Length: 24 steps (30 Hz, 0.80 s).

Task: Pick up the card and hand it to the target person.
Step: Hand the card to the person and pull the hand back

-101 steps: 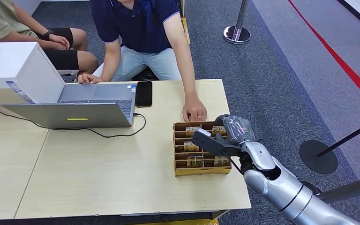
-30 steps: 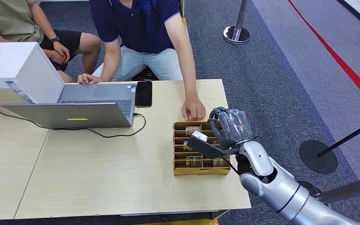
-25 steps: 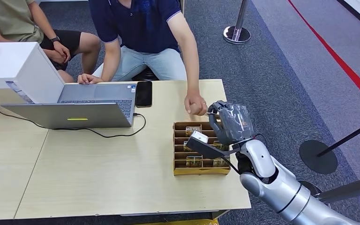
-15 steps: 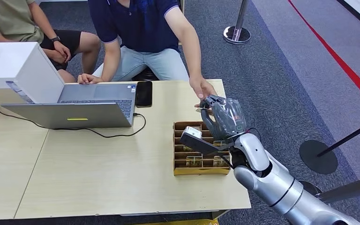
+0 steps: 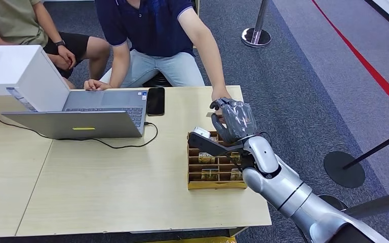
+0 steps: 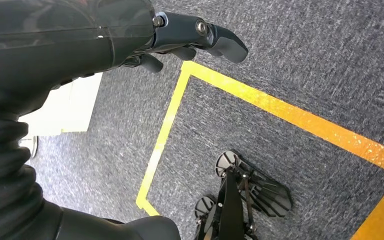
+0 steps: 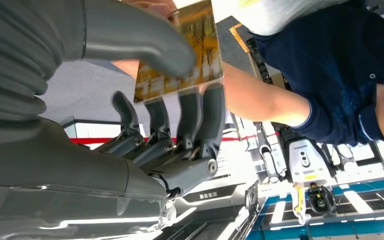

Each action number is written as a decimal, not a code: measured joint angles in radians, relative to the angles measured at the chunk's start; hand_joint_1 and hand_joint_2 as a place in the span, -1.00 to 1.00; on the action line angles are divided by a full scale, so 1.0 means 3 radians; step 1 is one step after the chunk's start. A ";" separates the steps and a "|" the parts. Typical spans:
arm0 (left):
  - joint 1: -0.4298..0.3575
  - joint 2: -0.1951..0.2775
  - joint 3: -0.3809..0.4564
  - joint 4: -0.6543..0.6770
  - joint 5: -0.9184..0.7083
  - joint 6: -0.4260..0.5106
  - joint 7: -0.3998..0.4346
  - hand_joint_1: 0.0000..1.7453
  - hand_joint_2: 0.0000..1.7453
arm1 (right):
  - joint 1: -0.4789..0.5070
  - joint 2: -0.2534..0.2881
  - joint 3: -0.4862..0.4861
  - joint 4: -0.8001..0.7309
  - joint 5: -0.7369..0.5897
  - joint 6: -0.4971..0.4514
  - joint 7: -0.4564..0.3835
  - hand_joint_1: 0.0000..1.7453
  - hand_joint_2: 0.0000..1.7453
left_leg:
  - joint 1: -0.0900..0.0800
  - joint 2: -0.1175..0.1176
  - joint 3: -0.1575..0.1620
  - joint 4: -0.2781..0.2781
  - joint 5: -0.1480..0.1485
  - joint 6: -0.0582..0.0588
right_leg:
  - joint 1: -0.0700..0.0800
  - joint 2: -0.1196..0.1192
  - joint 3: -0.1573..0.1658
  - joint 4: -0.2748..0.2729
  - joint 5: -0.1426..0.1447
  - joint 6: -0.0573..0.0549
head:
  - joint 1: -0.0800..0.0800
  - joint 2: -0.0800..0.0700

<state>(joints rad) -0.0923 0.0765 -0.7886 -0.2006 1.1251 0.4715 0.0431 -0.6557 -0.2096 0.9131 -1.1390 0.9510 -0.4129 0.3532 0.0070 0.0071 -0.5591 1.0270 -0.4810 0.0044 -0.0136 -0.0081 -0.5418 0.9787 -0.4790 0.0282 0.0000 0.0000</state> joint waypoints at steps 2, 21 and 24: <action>0.0001 0.0001 0.0018 0.0000 0.0026 0.0012 -0.0019 -1.00 -0.50 | 0.0020 -0.0034 -0.0030 -0.0043 -0.0005 -0.0023 0.0032 -1.00 1.00 | 0.0000 -0.0002 -0.0001 0.0000 0.0000 0.0000 | 0.0000 -0.0002 0.0000 0.0001 -0.0001 0.0000 | 0.0000 0.0000; -0.0001 -0.0046 0.0027 0.0001 0.0178 0.0058 -0.0123 -1.00 -1.00 | 0.1182 -0.0078 -0.3290 -0.0553 -0.3205 -0.0951 -0.1543 -1.00 1.00 | -0.0003 -0.0036 -0.0011 0.0006 0.0003 0.0002 | -0.0002 -0.0034 -0.0001 0.0000 -0.0006 0.0002 | 0.0000 0.0000; -0.0001 -0.0046 0.0014 0.0002 0.0196 0.0048 -0.0133 -1.00 -1.00 | 0.1331 -0.0114 -0.3680 -0.0308 -0.3893 -0.0951 -0.1757 -1.00 1.00 | -0.0002 -0.0044 -0.0006 0.0001 0.0005 0.0003 | -0.0001 -0.0043 0.0008 -0.0010 -0.0004 0.0002 | 0.0000 0.0000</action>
<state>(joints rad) -0.0927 0.0627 -0.7844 -0.2001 1.1838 0.4859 0.0032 -0.2565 -0.2439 -0.1910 -1.2313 -0.2170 -0.6981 -0.1740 0.0065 -0.0061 -0.5609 1.0273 -0.4795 0.0053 -0.0138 -0.0209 -0.5394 0.9758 -0.4801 0.0289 0.0000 0.0000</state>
